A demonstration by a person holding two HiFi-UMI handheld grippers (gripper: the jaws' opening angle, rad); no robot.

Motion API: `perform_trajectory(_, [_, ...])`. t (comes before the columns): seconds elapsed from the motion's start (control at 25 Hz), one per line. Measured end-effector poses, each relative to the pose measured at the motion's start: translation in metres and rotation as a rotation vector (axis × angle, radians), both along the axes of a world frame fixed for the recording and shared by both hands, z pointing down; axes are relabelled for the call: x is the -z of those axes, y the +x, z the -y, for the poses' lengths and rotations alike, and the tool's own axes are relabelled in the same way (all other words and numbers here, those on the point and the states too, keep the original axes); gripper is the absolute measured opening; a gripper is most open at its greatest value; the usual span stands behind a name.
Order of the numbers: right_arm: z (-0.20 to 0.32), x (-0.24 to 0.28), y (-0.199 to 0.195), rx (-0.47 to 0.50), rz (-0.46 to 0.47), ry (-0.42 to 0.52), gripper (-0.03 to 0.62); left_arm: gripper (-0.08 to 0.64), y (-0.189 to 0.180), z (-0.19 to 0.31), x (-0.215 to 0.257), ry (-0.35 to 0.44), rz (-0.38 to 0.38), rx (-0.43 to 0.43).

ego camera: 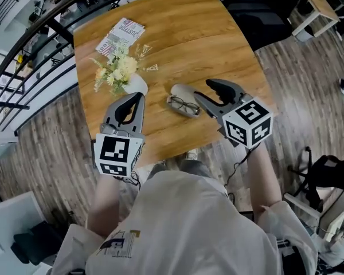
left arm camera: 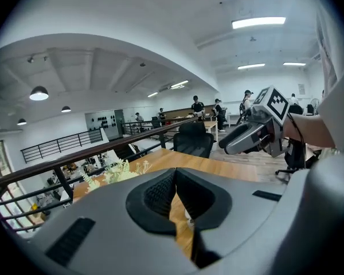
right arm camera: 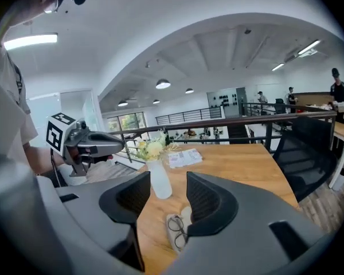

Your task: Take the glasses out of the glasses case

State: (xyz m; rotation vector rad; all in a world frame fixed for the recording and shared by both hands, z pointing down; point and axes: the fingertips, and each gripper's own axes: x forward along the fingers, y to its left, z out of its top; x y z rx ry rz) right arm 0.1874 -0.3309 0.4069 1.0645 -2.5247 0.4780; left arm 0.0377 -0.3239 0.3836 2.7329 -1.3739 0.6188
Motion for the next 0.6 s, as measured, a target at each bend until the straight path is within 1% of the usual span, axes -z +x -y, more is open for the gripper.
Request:
perform_trajectory(0.08, [0.008, -0.015, -0.004, 0.050, -0.003, -0.034, 0.220, 0.017, 0.004, 0.005, -0.009, -0.020, 0.017, 0.016])
perform_trajectory(0.24, [0.021, -0.050, -0.013, 0.124, 0.039, -0.100, 0.221, 0.017, 0.008, 0.013, -0.025, -0.050, 0.032, 0.055])
perform_trajectory(0.48, [0.035, -0.120, -0.018, 0.158, 0.001, -0.230, 0.221, 0.017, 0.010, 0.018, -0.063, -0.110, 0.040, 0.078])
perform_trajectory(0.6, [0.035, -0.142, -0.026, 0.185, -0.008, -0.284, 0.221, 0.017, 0.005, 0.021, -0.089, -0.156, 0.034, 0.093])
